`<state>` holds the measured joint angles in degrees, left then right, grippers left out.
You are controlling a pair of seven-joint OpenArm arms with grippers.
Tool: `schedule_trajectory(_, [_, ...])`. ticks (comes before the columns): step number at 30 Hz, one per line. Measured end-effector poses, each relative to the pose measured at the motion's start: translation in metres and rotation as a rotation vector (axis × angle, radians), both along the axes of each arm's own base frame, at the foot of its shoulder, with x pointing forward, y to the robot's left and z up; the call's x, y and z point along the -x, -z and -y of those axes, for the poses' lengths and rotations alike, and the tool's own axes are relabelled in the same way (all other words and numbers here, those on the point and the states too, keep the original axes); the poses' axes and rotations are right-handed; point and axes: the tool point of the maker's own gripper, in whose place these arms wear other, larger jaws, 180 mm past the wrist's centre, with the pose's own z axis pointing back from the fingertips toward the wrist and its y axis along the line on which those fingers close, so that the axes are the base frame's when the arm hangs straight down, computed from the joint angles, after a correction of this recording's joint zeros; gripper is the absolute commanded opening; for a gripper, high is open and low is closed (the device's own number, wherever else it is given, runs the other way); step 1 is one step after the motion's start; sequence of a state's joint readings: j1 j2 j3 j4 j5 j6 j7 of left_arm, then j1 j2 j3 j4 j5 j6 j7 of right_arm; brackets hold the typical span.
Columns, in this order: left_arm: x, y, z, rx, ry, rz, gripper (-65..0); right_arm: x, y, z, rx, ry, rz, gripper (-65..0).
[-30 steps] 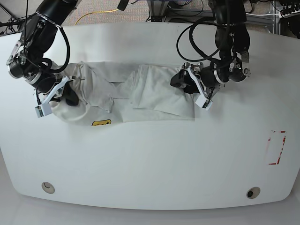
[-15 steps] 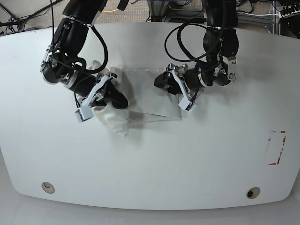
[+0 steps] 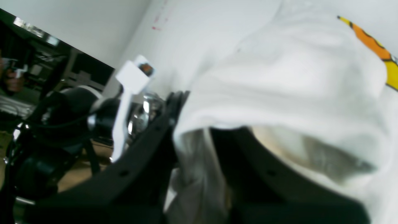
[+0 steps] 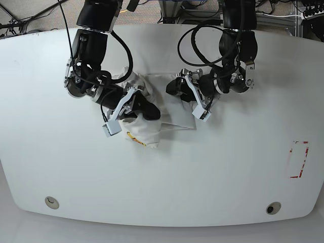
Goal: Fold the T-shirt properly
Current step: 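Lift the strip end with the right gripper and fold it toward the left gripper, then release the folded bundle and press it flat with the right gripper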
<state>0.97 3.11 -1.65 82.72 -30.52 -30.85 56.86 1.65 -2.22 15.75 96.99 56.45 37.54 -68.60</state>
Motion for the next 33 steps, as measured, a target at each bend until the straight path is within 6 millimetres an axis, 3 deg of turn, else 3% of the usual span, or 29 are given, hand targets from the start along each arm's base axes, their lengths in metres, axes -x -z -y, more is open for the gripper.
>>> schedule_trajectory(1, [0.0,0.0,0.0,-0.001,0.0,0.0,-29.2,0.0,-0.001,-0.004,-0.004,-0.009,0.004,-64.4])
schedule_trajectory(4, [0.0,0.0,0.0,0.0,0.0,0.002,-29.2,0.0,-0.002,-0.018,-0.024,-0.036,0.014,-49.0])
schedule_trajectory(7, [0.0,0.0,0.0,-0.001,0.0,0.001,-29.2,-0.001,0.008,-0.026,0.042,-0.066,0.008,-22.8])
schedule_trajectory(10, [0.0,0.0,0.0,-0.001,0.001,0.002,-29.2,0.0,0.017,-0.03,0.118,-0.096,0.011,-2.7])
schedule_trajectory(11, [0.0,0.0,-0.001,-0.001,0.001,0.001,-29.2,0.0,0.019,-0.032,0.139,-0.108,0.012,0.0])
schedule_trajectory(16, [0.002,-0.002,-0.001,-0.005,0.047,0.034,-34.0,0.01,0.031,-0.033,0.263,-0.169,0.025,0.0])
schedule_trajectory(22, [0.002,-0.012,-0.027,-0.072,0.06,0.104,-37.6,0.012,-0.005,-0.027,0.291,-0.155,0.161,0.0])
schedule_trajectory(28, [-0.006,-0.03,-0.076,-0.149,-0.047,0.168,-37.6,0.016,-0.022,-0.01,0.316,-0.116,0.222,0.0])
schedule_trajectory(33, [-0.003,-0.033,-0.128,-0.266,-0.115,0.175,-37.6,0.034,0.006,0.005,0.329,-0.093,0.118,0.0])
